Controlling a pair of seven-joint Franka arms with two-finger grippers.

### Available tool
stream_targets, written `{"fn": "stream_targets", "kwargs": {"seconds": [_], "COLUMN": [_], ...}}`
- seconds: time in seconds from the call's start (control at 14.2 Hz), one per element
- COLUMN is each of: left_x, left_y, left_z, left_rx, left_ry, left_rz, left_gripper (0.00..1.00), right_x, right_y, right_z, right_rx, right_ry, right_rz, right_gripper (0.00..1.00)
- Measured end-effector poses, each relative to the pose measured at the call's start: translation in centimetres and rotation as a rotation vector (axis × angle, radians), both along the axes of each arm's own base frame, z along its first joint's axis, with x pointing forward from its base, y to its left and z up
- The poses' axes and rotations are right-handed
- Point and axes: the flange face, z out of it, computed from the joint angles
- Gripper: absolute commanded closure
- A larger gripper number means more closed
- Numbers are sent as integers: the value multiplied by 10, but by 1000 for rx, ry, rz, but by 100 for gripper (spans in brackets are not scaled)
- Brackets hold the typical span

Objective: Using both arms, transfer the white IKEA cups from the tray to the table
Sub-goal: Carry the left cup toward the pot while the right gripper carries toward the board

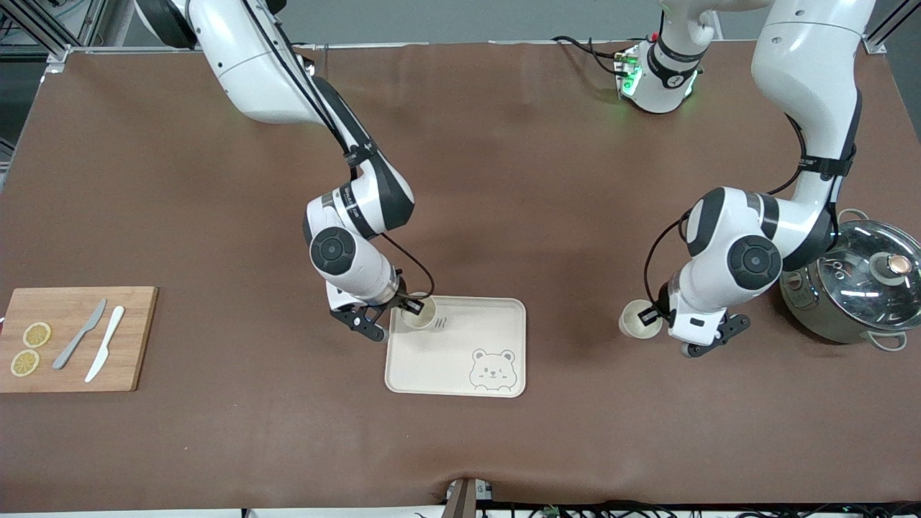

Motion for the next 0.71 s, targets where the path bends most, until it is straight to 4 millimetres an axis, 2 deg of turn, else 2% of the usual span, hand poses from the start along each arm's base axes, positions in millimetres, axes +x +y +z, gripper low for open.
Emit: {"fn": "stream_targets", "kwargs": {"seconds": [0.14,0.28,0.42,0.57,0.71], "left_x": [-7,-12,-17,-21,-23], "left_y": [10,23,34,36,36], "left_z": [-11,-22,-31,-35,-34], "left_rx": [6,10,14,15,16], "left_ry": [27,51,71,80,80], "left_rz": [12,29,44,46,47], "left_gripper": [100,100,100,100,100], "right_x": [5,12,22,28,30], "right_y": [-8,-30,-57,-83,-120], "right_z": [24,37,39,40,39], "right_rx": [-18,-27,-39,-54,-56], "right_ry": [59,94,94,84,74], "right_rz": [26,77,102,126,169], "right_gripper": [100,100,100,100,100]}}
